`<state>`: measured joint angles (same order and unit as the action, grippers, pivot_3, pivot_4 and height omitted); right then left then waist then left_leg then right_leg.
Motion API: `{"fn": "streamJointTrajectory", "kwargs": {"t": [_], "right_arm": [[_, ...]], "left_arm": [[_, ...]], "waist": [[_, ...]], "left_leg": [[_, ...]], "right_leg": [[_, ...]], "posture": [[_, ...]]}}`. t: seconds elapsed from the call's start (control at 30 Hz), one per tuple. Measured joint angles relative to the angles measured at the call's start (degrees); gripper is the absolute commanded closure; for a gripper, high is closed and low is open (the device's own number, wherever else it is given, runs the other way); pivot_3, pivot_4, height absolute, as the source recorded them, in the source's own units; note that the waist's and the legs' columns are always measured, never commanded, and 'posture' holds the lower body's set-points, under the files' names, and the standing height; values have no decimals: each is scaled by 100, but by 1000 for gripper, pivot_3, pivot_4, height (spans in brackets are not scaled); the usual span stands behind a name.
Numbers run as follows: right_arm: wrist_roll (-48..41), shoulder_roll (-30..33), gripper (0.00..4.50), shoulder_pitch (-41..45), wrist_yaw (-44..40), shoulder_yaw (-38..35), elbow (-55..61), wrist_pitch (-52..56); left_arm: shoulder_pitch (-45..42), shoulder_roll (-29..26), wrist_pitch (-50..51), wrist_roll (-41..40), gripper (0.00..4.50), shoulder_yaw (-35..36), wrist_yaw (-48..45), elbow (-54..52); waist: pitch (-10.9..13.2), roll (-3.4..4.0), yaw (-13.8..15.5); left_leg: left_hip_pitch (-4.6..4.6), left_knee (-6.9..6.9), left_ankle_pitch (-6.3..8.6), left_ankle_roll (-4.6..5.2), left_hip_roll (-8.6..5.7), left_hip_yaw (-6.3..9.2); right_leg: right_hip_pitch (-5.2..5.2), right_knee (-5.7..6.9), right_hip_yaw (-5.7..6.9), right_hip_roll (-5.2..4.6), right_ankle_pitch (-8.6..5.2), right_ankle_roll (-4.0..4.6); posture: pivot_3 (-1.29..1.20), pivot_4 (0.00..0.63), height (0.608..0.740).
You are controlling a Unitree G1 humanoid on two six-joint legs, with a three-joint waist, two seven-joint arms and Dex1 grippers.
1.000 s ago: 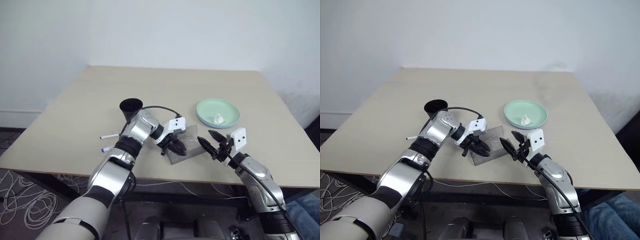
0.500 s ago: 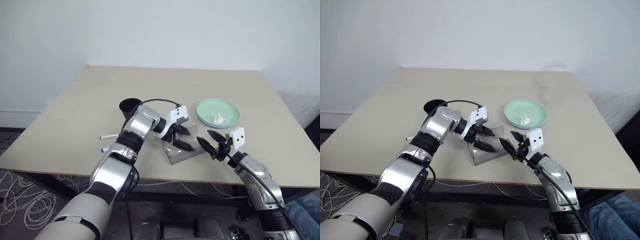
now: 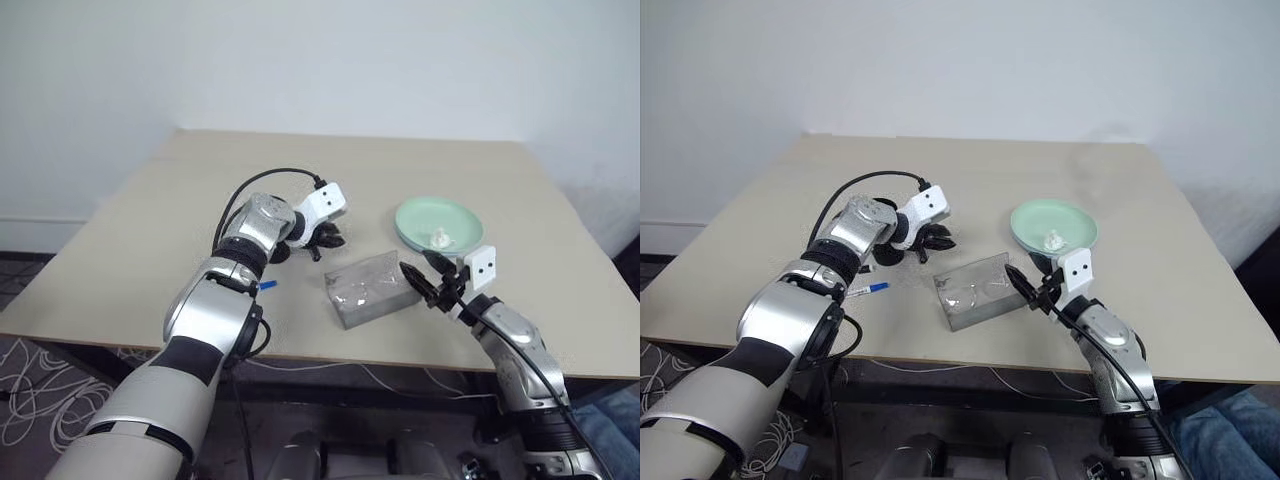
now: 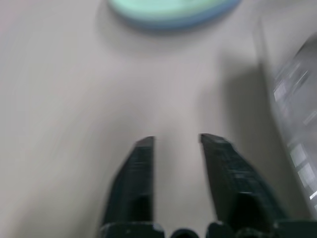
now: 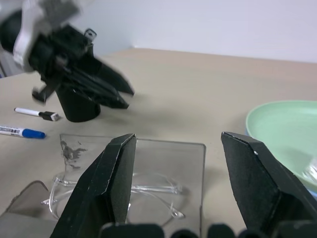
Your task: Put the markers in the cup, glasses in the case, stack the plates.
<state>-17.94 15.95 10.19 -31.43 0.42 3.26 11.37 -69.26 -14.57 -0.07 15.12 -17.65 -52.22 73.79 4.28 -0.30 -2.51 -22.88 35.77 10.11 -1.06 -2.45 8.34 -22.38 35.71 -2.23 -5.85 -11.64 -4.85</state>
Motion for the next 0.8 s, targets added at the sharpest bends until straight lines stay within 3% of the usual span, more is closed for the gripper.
{"fn": "streamJointTrajectory", "kwargs": {"t": [0.17, 0.5, 0.8], "right_arm": [[0, 0, 1513, 12, 35, -4, 0, -9], [-243, 111, 1513, -13, -110, -265, 84, 112], [-403, 910, 1513, -211, -872, -231, 350, 570]], "left_arm": [[47, 119, -273, 215, 3644, -142, -287, 66], [147, 215, 146, -166, 3644, 133, -1955, -56], [451, 240, 682, -548, 3644, 323, -2890, -1069]], "waist": [[0, 0, -8], [0, 0, -44], [0, 0, -53]], "left_leg": [[0, 0, 0, 0, 0, -2], [0, 0, 0, 0, 1, 0], [2, 3, 0, 0, 3, -1]], "right_leg": [[-1, -1, -1, 0, 0, 1], [0, 2, 0, 0, -1, 2], [4, 1, -1, -1, -5, 9]], "posture": [[0, 0, 740], [0, 0, 740], [0, 0, 740]]}}
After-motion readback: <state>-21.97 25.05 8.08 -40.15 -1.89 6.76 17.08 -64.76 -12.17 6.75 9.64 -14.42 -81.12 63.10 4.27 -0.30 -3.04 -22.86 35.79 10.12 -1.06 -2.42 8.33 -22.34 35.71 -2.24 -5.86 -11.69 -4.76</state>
